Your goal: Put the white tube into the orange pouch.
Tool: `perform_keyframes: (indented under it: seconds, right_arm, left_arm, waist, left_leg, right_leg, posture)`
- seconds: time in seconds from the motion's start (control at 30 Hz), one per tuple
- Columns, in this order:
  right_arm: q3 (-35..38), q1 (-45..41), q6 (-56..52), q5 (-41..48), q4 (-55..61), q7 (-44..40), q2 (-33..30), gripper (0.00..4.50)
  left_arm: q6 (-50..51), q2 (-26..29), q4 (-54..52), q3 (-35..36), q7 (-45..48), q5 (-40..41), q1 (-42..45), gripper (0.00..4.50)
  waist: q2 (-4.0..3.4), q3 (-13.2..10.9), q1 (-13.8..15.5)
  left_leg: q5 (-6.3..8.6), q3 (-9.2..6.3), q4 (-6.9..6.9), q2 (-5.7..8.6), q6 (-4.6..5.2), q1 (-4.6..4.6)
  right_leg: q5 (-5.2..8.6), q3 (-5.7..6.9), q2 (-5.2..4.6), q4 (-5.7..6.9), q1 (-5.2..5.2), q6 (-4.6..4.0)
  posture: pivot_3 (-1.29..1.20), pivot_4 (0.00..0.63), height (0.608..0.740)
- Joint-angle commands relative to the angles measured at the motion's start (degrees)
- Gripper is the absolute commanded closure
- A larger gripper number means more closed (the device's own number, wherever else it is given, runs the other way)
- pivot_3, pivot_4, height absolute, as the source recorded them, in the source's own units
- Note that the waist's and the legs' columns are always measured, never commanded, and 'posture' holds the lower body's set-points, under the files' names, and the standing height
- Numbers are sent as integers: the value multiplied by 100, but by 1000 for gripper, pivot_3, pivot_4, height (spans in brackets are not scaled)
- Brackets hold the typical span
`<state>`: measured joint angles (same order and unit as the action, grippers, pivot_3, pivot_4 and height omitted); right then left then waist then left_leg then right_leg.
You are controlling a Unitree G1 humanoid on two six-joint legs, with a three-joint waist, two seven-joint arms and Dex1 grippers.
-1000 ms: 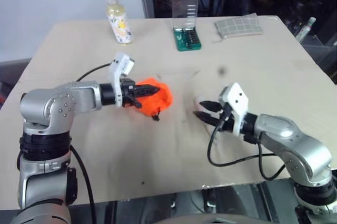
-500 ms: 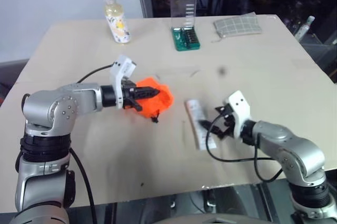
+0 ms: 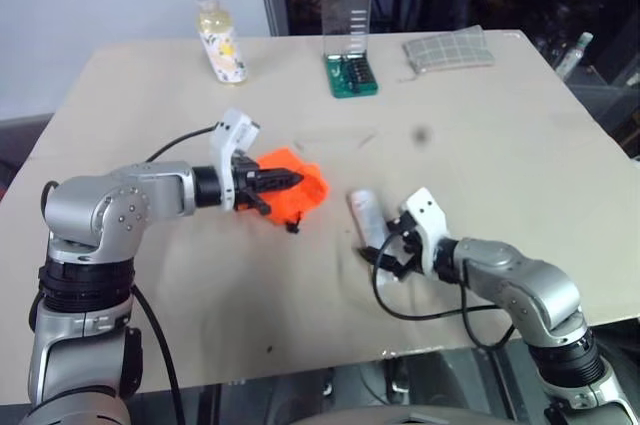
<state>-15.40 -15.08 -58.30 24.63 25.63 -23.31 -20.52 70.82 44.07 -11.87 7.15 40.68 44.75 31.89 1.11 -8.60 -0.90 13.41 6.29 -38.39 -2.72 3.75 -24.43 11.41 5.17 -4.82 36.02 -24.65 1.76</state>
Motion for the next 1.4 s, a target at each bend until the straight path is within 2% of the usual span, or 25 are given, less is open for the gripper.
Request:
perform_keyframes:
  seconds: [0.03, 0.2, 0.27, 0.3, 0.4, 0.53, 0.63, 0.87, 1.17, 1.4]
  right_arm:
    - [-474, -6, 241, -339, -281, -180, -230, 1248]
    - [-1148, -145, 917, -951, -251, -476, -677, 3525]
    - [-1346, -202, 1268, -1206, -199, -608, -860, 4200]
    - [-1369, -211, 1356, -1277, -176, -638, -911, 4355]
    - [-1014, -239, 1603, -1272, 109, -704, -1011, 4380]
    - [-239, -503, 879, -294, 877, -1081, -958, 4398]
    - [-318, -891, 636, -156, 829, -1211, -871, 4417]
    - [-690, -1513, 668, -404, 25, -1249, -548, 4422]
    - [-539, -1805, 368, -453, -373, -992, -128, 4424]
    - [266, -1929, -617, -8, -570, -494, 577, 4424]
  left_arm:
    - [2, 28, -212, 215, -45, 104, 21, 4500]
    - [11, 26, -197, 234, -97, 140, 16, 4500]
    - [23, 16, -185, 248, -116, 155, 20, 4500]
    - [30, 10, -182, 254, -122, 159, 24, 4500]
    - [40, -12, -129, 261, -128, 152, 71, 4500]
    - [-30, 0, -83, 198, -47, 112, 116, 4500]
    - [-78, -2, -109, 141, 47, 121, 138, 4500]
    - [-80, -57, -242, 60, 95, 133, 230, 4500]
    - [-442, 218, -986, -354, 484, 43, -149, 4500]
    - [-1056, 522, -1094, -890, 849, -455, -265, 4500]
  waist:
    - [1, 0, 5]
    - [2, 2, 13]
    - [4, 3, 13]
    - [4, 3, 13]
    - [3, 2, 22]
    - [3, -3, 62]
    - [4, -4, 39]
    - [3, -8, 34]
    - [3, -15, 30]
    - [0, -17, 28]
  left_leg:
    - [6, 0, 0, 0, 4, 3]
    - [6, -1, 1, 0, -1, 9]
    - [-4, 0, 2, 0, -14, 9]
    - [-4, 0, 2, 0, -14, 8]
    - [-4, 0, 2, 0, -16, 8]
    - [-5, -5, -2, 3, -16, -13]
    - [-8, -7, -1, 4, -9, -23]
    - [-9, -16, 8, 5, -7, -31]
    - [-8, -17, 8, 10, -6, -32]
    - [-9, -17, 7, 6, -8, -31]
  right_leg:
    - [0, -1, -1, 3, 0, -3]
    - [2, -1, -3, 5, -1, -5]
    - [2, -2, -4, 4, 0, -5]
    - [2, -2, -4, 2, 0, -5]
    - [2, -2, -5, 3, 0, -5]
    - [1, 4, -11, 3, -7, -5]
    - [-11, 7, -10, -3, -13, -24]
    - [-24, 15, 1, -8, -16, -6]
    - [-25, 17, -5, -8, -16, -5]
    - [-26, 18, -3, -6, -16, -5]
  posture:
    - [0, 150, 740]
    - [0, 150, 740]
    - [0, 150, 740]
    - [0, 150, 740]
    - [0, 150, 740]
    - [0, 150, 740]
    - [0, 150, 740]
    - [0, 150, 740]
    - [0, 150, 740]
    - [0, 150, 740]
